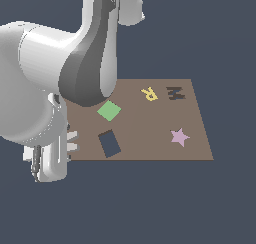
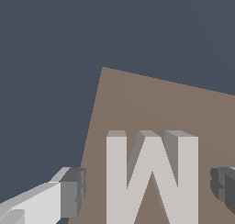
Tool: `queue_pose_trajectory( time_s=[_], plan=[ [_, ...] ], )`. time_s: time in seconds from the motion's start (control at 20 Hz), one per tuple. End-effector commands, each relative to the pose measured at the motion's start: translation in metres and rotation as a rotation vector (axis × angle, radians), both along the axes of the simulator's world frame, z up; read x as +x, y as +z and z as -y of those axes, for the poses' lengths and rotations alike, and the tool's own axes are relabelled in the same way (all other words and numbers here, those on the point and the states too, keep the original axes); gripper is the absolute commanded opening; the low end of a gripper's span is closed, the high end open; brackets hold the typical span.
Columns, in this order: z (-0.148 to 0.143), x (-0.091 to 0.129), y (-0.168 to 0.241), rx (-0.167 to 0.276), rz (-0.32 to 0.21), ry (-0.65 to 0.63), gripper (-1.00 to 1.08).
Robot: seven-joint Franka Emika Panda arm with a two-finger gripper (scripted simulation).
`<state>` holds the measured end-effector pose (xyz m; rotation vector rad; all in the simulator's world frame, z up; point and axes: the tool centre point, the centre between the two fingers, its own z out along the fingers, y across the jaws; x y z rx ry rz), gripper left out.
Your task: Insert a designated object into the corresponding slot on a board.
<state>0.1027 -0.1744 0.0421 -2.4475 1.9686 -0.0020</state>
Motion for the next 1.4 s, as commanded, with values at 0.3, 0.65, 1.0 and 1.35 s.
queue_pose_trajectory(
  time_s=[0.3,0.65,1.0,1.35],
  plan=[
    [-0.0001,-0.0008,-0.0122,0.000,-0.001,-0.003,-1.00],
    [-0.0001,-0.0008,-0.0122,0.000,-0.001,-0.003,-1.00],
    [-0.0001,-0.0010,-0.0090,0.001,-0.002,-0.003,-1.00],
    [-0.0072,-0.0057,-0.0090,0.001,-0.002,-0.006,-1.00]
  ],
)
